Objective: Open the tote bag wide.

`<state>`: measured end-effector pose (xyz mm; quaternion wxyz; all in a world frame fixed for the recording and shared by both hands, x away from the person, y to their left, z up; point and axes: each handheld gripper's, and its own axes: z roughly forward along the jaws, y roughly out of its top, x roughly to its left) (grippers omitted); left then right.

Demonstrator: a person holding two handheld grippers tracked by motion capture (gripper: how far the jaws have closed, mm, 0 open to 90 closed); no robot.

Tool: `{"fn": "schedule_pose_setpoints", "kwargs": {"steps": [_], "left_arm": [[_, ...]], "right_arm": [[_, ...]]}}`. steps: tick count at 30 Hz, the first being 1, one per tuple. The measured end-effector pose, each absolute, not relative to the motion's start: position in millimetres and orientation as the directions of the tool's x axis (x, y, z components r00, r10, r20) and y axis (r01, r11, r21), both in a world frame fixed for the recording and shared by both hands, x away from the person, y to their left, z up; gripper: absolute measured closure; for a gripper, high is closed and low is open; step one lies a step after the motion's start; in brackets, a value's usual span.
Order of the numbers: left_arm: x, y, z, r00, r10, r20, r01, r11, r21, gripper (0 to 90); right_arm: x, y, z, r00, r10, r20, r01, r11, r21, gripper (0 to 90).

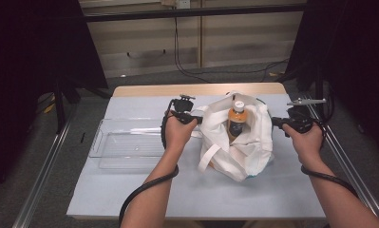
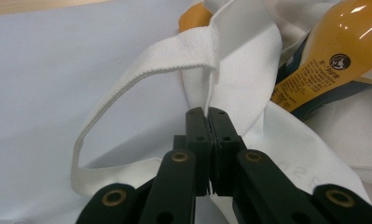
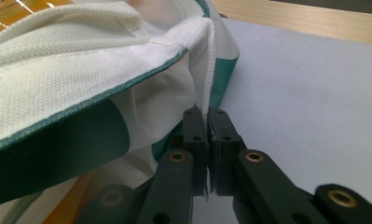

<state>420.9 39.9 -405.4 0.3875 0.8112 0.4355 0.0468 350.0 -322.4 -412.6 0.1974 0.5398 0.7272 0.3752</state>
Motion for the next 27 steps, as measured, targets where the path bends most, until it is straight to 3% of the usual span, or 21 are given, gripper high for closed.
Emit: {"fn": "schedule_pose_setpoints", "kwargs": {"steps": [20,27], "left_arm": [[414,32,-392,0.634,0.736,-0.239,0.636,-0.320,0.702,88.2],[413,31,-391,0.635,0.735,-0.236,0.633,-0.319,0.706,88.1]], "right_arm": [[342,-331,-377,-0.335,0.925,0.177,0.630,0.080,0.772,66.6],[343,-328,-366,-0.331,0.933,0.141,0.634,0.110,0.766,57.3]]}}
